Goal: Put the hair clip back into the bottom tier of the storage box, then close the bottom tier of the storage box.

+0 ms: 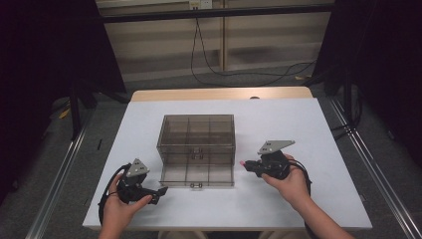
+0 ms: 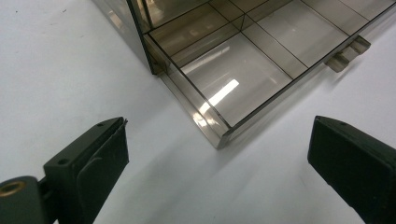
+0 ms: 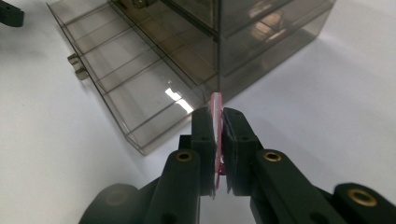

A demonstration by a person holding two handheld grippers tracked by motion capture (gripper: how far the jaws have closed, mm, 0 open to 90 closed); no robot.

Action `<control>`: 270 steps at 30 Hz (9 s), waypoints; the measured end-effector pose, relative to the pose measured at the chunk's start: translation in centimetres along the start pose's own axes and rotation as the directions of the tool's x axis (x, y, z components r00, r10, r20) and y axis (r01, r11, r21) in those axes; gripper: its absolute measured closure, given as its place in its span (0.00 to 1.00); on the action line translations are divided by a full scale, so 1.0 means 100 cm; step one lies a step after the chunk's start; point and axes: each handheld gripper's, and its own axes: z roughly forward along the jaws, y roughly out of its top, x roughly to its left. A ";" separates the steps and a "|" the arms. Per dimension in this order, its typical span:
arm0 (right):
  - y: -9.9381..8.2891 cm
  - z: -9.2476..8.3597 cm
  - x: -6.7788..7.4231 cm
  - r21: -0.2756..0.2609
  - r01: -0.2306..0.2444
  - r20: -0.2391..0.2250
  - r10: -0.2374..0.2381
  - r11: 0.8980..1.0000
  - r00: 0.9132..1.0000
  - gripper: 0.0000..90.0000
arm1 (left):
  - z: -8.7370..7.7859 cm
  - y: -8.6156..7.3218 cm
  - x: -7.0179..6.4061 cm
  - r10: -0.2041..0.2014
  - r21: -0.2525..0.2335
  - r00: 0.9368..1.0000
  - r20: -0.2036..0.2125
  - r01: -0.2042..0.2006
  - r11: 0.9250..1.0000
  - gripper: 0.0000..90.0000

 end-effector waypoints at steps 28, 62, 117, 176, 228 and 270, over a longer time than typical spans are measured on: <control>0.019 0.041 0.034 0.022 0.049 -0.080 -0.047 0.999 0.996 0.93 | -0.002 0.001 0.000 0.005 -0.006 1.000 -0.001 -0.005 1.000 0.06; 0.022 0.060 0.036 0.033 0.052 -0.087 -0.049 0.998 0.995 0.93 | -0.003 -0.002 0.001 -0.008 -0.004 1.000 0.000 0.008 1.000 0.06; 0.070 0.018 0.033 -0.017 0.085 -0.093 -0.086 0.996 0.992 0.96 | -0.007 -0.007 0.000 -0.015 0.009 1.000 0.020 0.015 1.000 0.07; 0.096 0.018 0.010 -0.065 0.049 0.009 -0.048 0.997 0.999 0.98 | -0.020 -0.011 -0.002 0.031 0.042 0.997 0.067 -0.034 0.999 0.75; 0.089 0.021 0.008 -0.064 0.038 0.012 -0.038 0.997 0.999 1.00 | 0.016 0.011 -0.026 0.087 0.078 0.983 0.162 -0.101 0.992 1.00; 0.089 0.022 0.009 -0.065 0.034 0.024 -0.032 0.997 0.999 1.00 | 0.037 0.026 -0.044 0.102 0.106 0.984 0.145 -0.118 0.987 1.00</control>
